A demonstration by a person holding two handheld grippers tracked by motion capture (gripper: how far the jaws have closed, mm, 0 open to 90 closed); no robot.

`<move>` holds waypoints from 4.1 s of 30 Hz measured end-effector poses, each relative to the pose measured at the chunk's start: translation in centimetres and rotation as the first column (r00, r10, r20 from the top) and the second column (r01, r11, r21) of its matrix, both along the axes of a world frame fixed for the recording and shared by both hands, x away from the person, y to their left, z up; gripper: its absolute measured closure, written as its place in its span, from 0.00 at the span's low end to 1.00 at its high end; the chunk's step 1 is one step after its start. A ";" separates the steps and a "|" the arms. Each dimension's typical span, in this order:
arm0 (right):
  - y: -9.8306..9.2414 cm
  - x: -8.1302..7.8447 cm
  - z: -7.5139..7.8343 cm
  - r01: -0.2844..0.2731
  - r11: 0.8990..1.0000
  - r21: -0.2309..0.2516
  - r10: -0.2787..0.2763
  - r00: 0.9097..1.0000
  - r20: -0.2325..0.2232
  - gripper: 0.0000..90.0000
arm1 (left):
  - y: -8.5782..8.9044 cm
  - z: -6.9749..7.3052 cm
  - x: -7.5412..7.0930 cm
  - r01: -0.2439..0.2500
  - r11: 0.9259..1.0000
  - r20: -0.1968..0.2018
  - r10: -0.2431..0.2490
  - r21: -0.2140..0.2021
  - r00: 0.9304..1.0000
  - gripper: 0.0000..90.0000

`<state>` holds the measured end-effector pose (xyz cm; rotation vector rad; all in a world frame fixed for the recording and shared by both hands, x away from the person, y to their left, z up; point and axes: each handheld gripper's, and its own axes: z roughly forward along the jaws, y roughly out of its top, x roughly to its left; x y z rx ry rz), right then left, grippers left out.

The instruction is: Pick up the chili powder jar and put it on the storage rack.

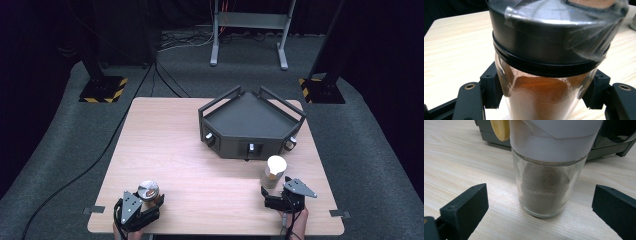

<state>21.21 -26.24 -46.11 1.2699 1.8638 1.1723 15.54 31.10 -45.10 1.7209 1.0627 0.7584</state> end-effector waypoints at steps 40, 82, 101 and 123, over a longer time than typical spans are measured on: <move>0.0 0.1 0.1 -0.005 1.000 -0.004 0.005 1.000 -0.005 0.00 | -1.5 0.7 2.6 0.079 0.997 -0.009 -0.079 0.018 0.997 0.35; 0.0 0.3 0.2 -0.010 1.000 -0.007 0.009 1.000 -0.013 0.00 | -3.1 1.6 4.6 0.143 0.989 -0.010 -0.143 0.038 0.990 0.35; 0.0 0.3 0.2 -0.012 1.000 -0.008 0.012 1.000 -0.016 0.00 | -4.0 1.9 5.7 0.176 0.983 -0.005 -0.176 0.044 0.984 0.35; 0.0 0.3 0.2 -0.011 1.000 -0.005 0.011 1.000 -0.014 0.00 | -5.2 2.7 7.3 0.222 0.973 0.009 -0.223 0.056 0.975 0.35</move>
